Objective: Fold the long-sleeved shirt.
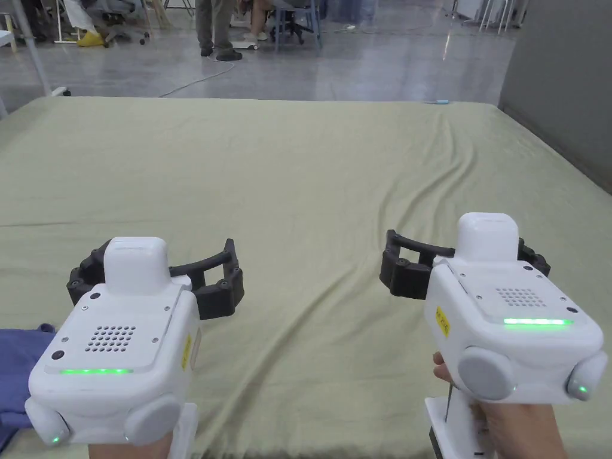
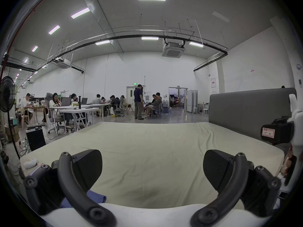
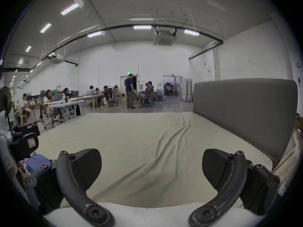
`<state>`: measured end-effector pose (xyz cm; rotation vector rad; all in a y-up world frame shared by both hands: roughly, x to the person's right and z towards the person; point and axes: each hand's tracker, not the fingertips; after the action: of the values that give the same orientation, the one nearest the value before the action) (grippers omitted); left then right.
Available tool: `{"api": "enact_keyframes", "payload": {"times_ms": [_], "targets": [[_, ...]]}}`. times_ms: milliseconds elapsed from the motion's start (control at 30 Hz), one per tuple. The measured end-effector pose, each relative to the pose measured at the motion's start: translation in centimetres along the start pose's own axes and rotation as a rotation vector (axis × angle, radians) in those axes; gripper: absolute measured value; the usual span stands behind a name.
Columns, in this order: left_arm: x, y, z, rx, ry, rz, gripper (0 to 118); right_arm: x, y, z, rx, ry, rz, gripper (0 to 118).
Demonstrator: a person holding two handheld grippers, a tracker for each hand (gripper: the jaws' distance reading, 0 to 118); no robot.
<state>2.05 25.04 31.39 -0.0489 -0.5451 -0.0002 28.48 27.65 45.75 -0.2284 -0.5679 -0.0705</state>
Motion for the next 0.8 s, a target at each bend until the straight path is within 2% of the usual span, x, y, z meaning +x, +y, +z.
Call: {"api": "enact_keyframes", "payload": {"times_ms": [67,200,300,400,533,667,767,800], "targets": [[0.1,0.0,-0.1,-0.006,-0.001,-0.001,118,0.3,0.0,-0.1,-0.002,0.016,-0.006,118],[0.3,0.1,0.0,0.003,-0.021,-0.009,118,-0.1,0.1,0.0,-0.005,-0.1,-0.033,118],[0.5,0.2,-0.1,0.003,-0.02,-0.025,118,0.1,0.4,0.0,-0.027,-0.09,-0.043,118],[0.5,0.3,-0.2,-0.001,-0.027,-0.025,118,0.4,0.6,0.2,-0.046,-0.001,-0.058,118],[0.6,0.2,-0.3,-0.008,-0.016,-0.036,118,-0.4,1.0,0.4,-0.076,-0.039,-0.029,118],[0.7,0.0,-0.3,-0.017,-0.016,-0.034,118,-1.0,0.6,0.4,-0.023,-0.102,0.011,118],[0.7,0.1,-0.2,-0.017,-0.019,-0.031,118,-0.6,0.5,0.3,-0.035,-0.077,-0.025,118],[0.7,0.1,-0.2,-0.016,-0.019,-0.033,118,-0.6,0.5,0.2,-0.035,-0.108,-0.043,118]]}}
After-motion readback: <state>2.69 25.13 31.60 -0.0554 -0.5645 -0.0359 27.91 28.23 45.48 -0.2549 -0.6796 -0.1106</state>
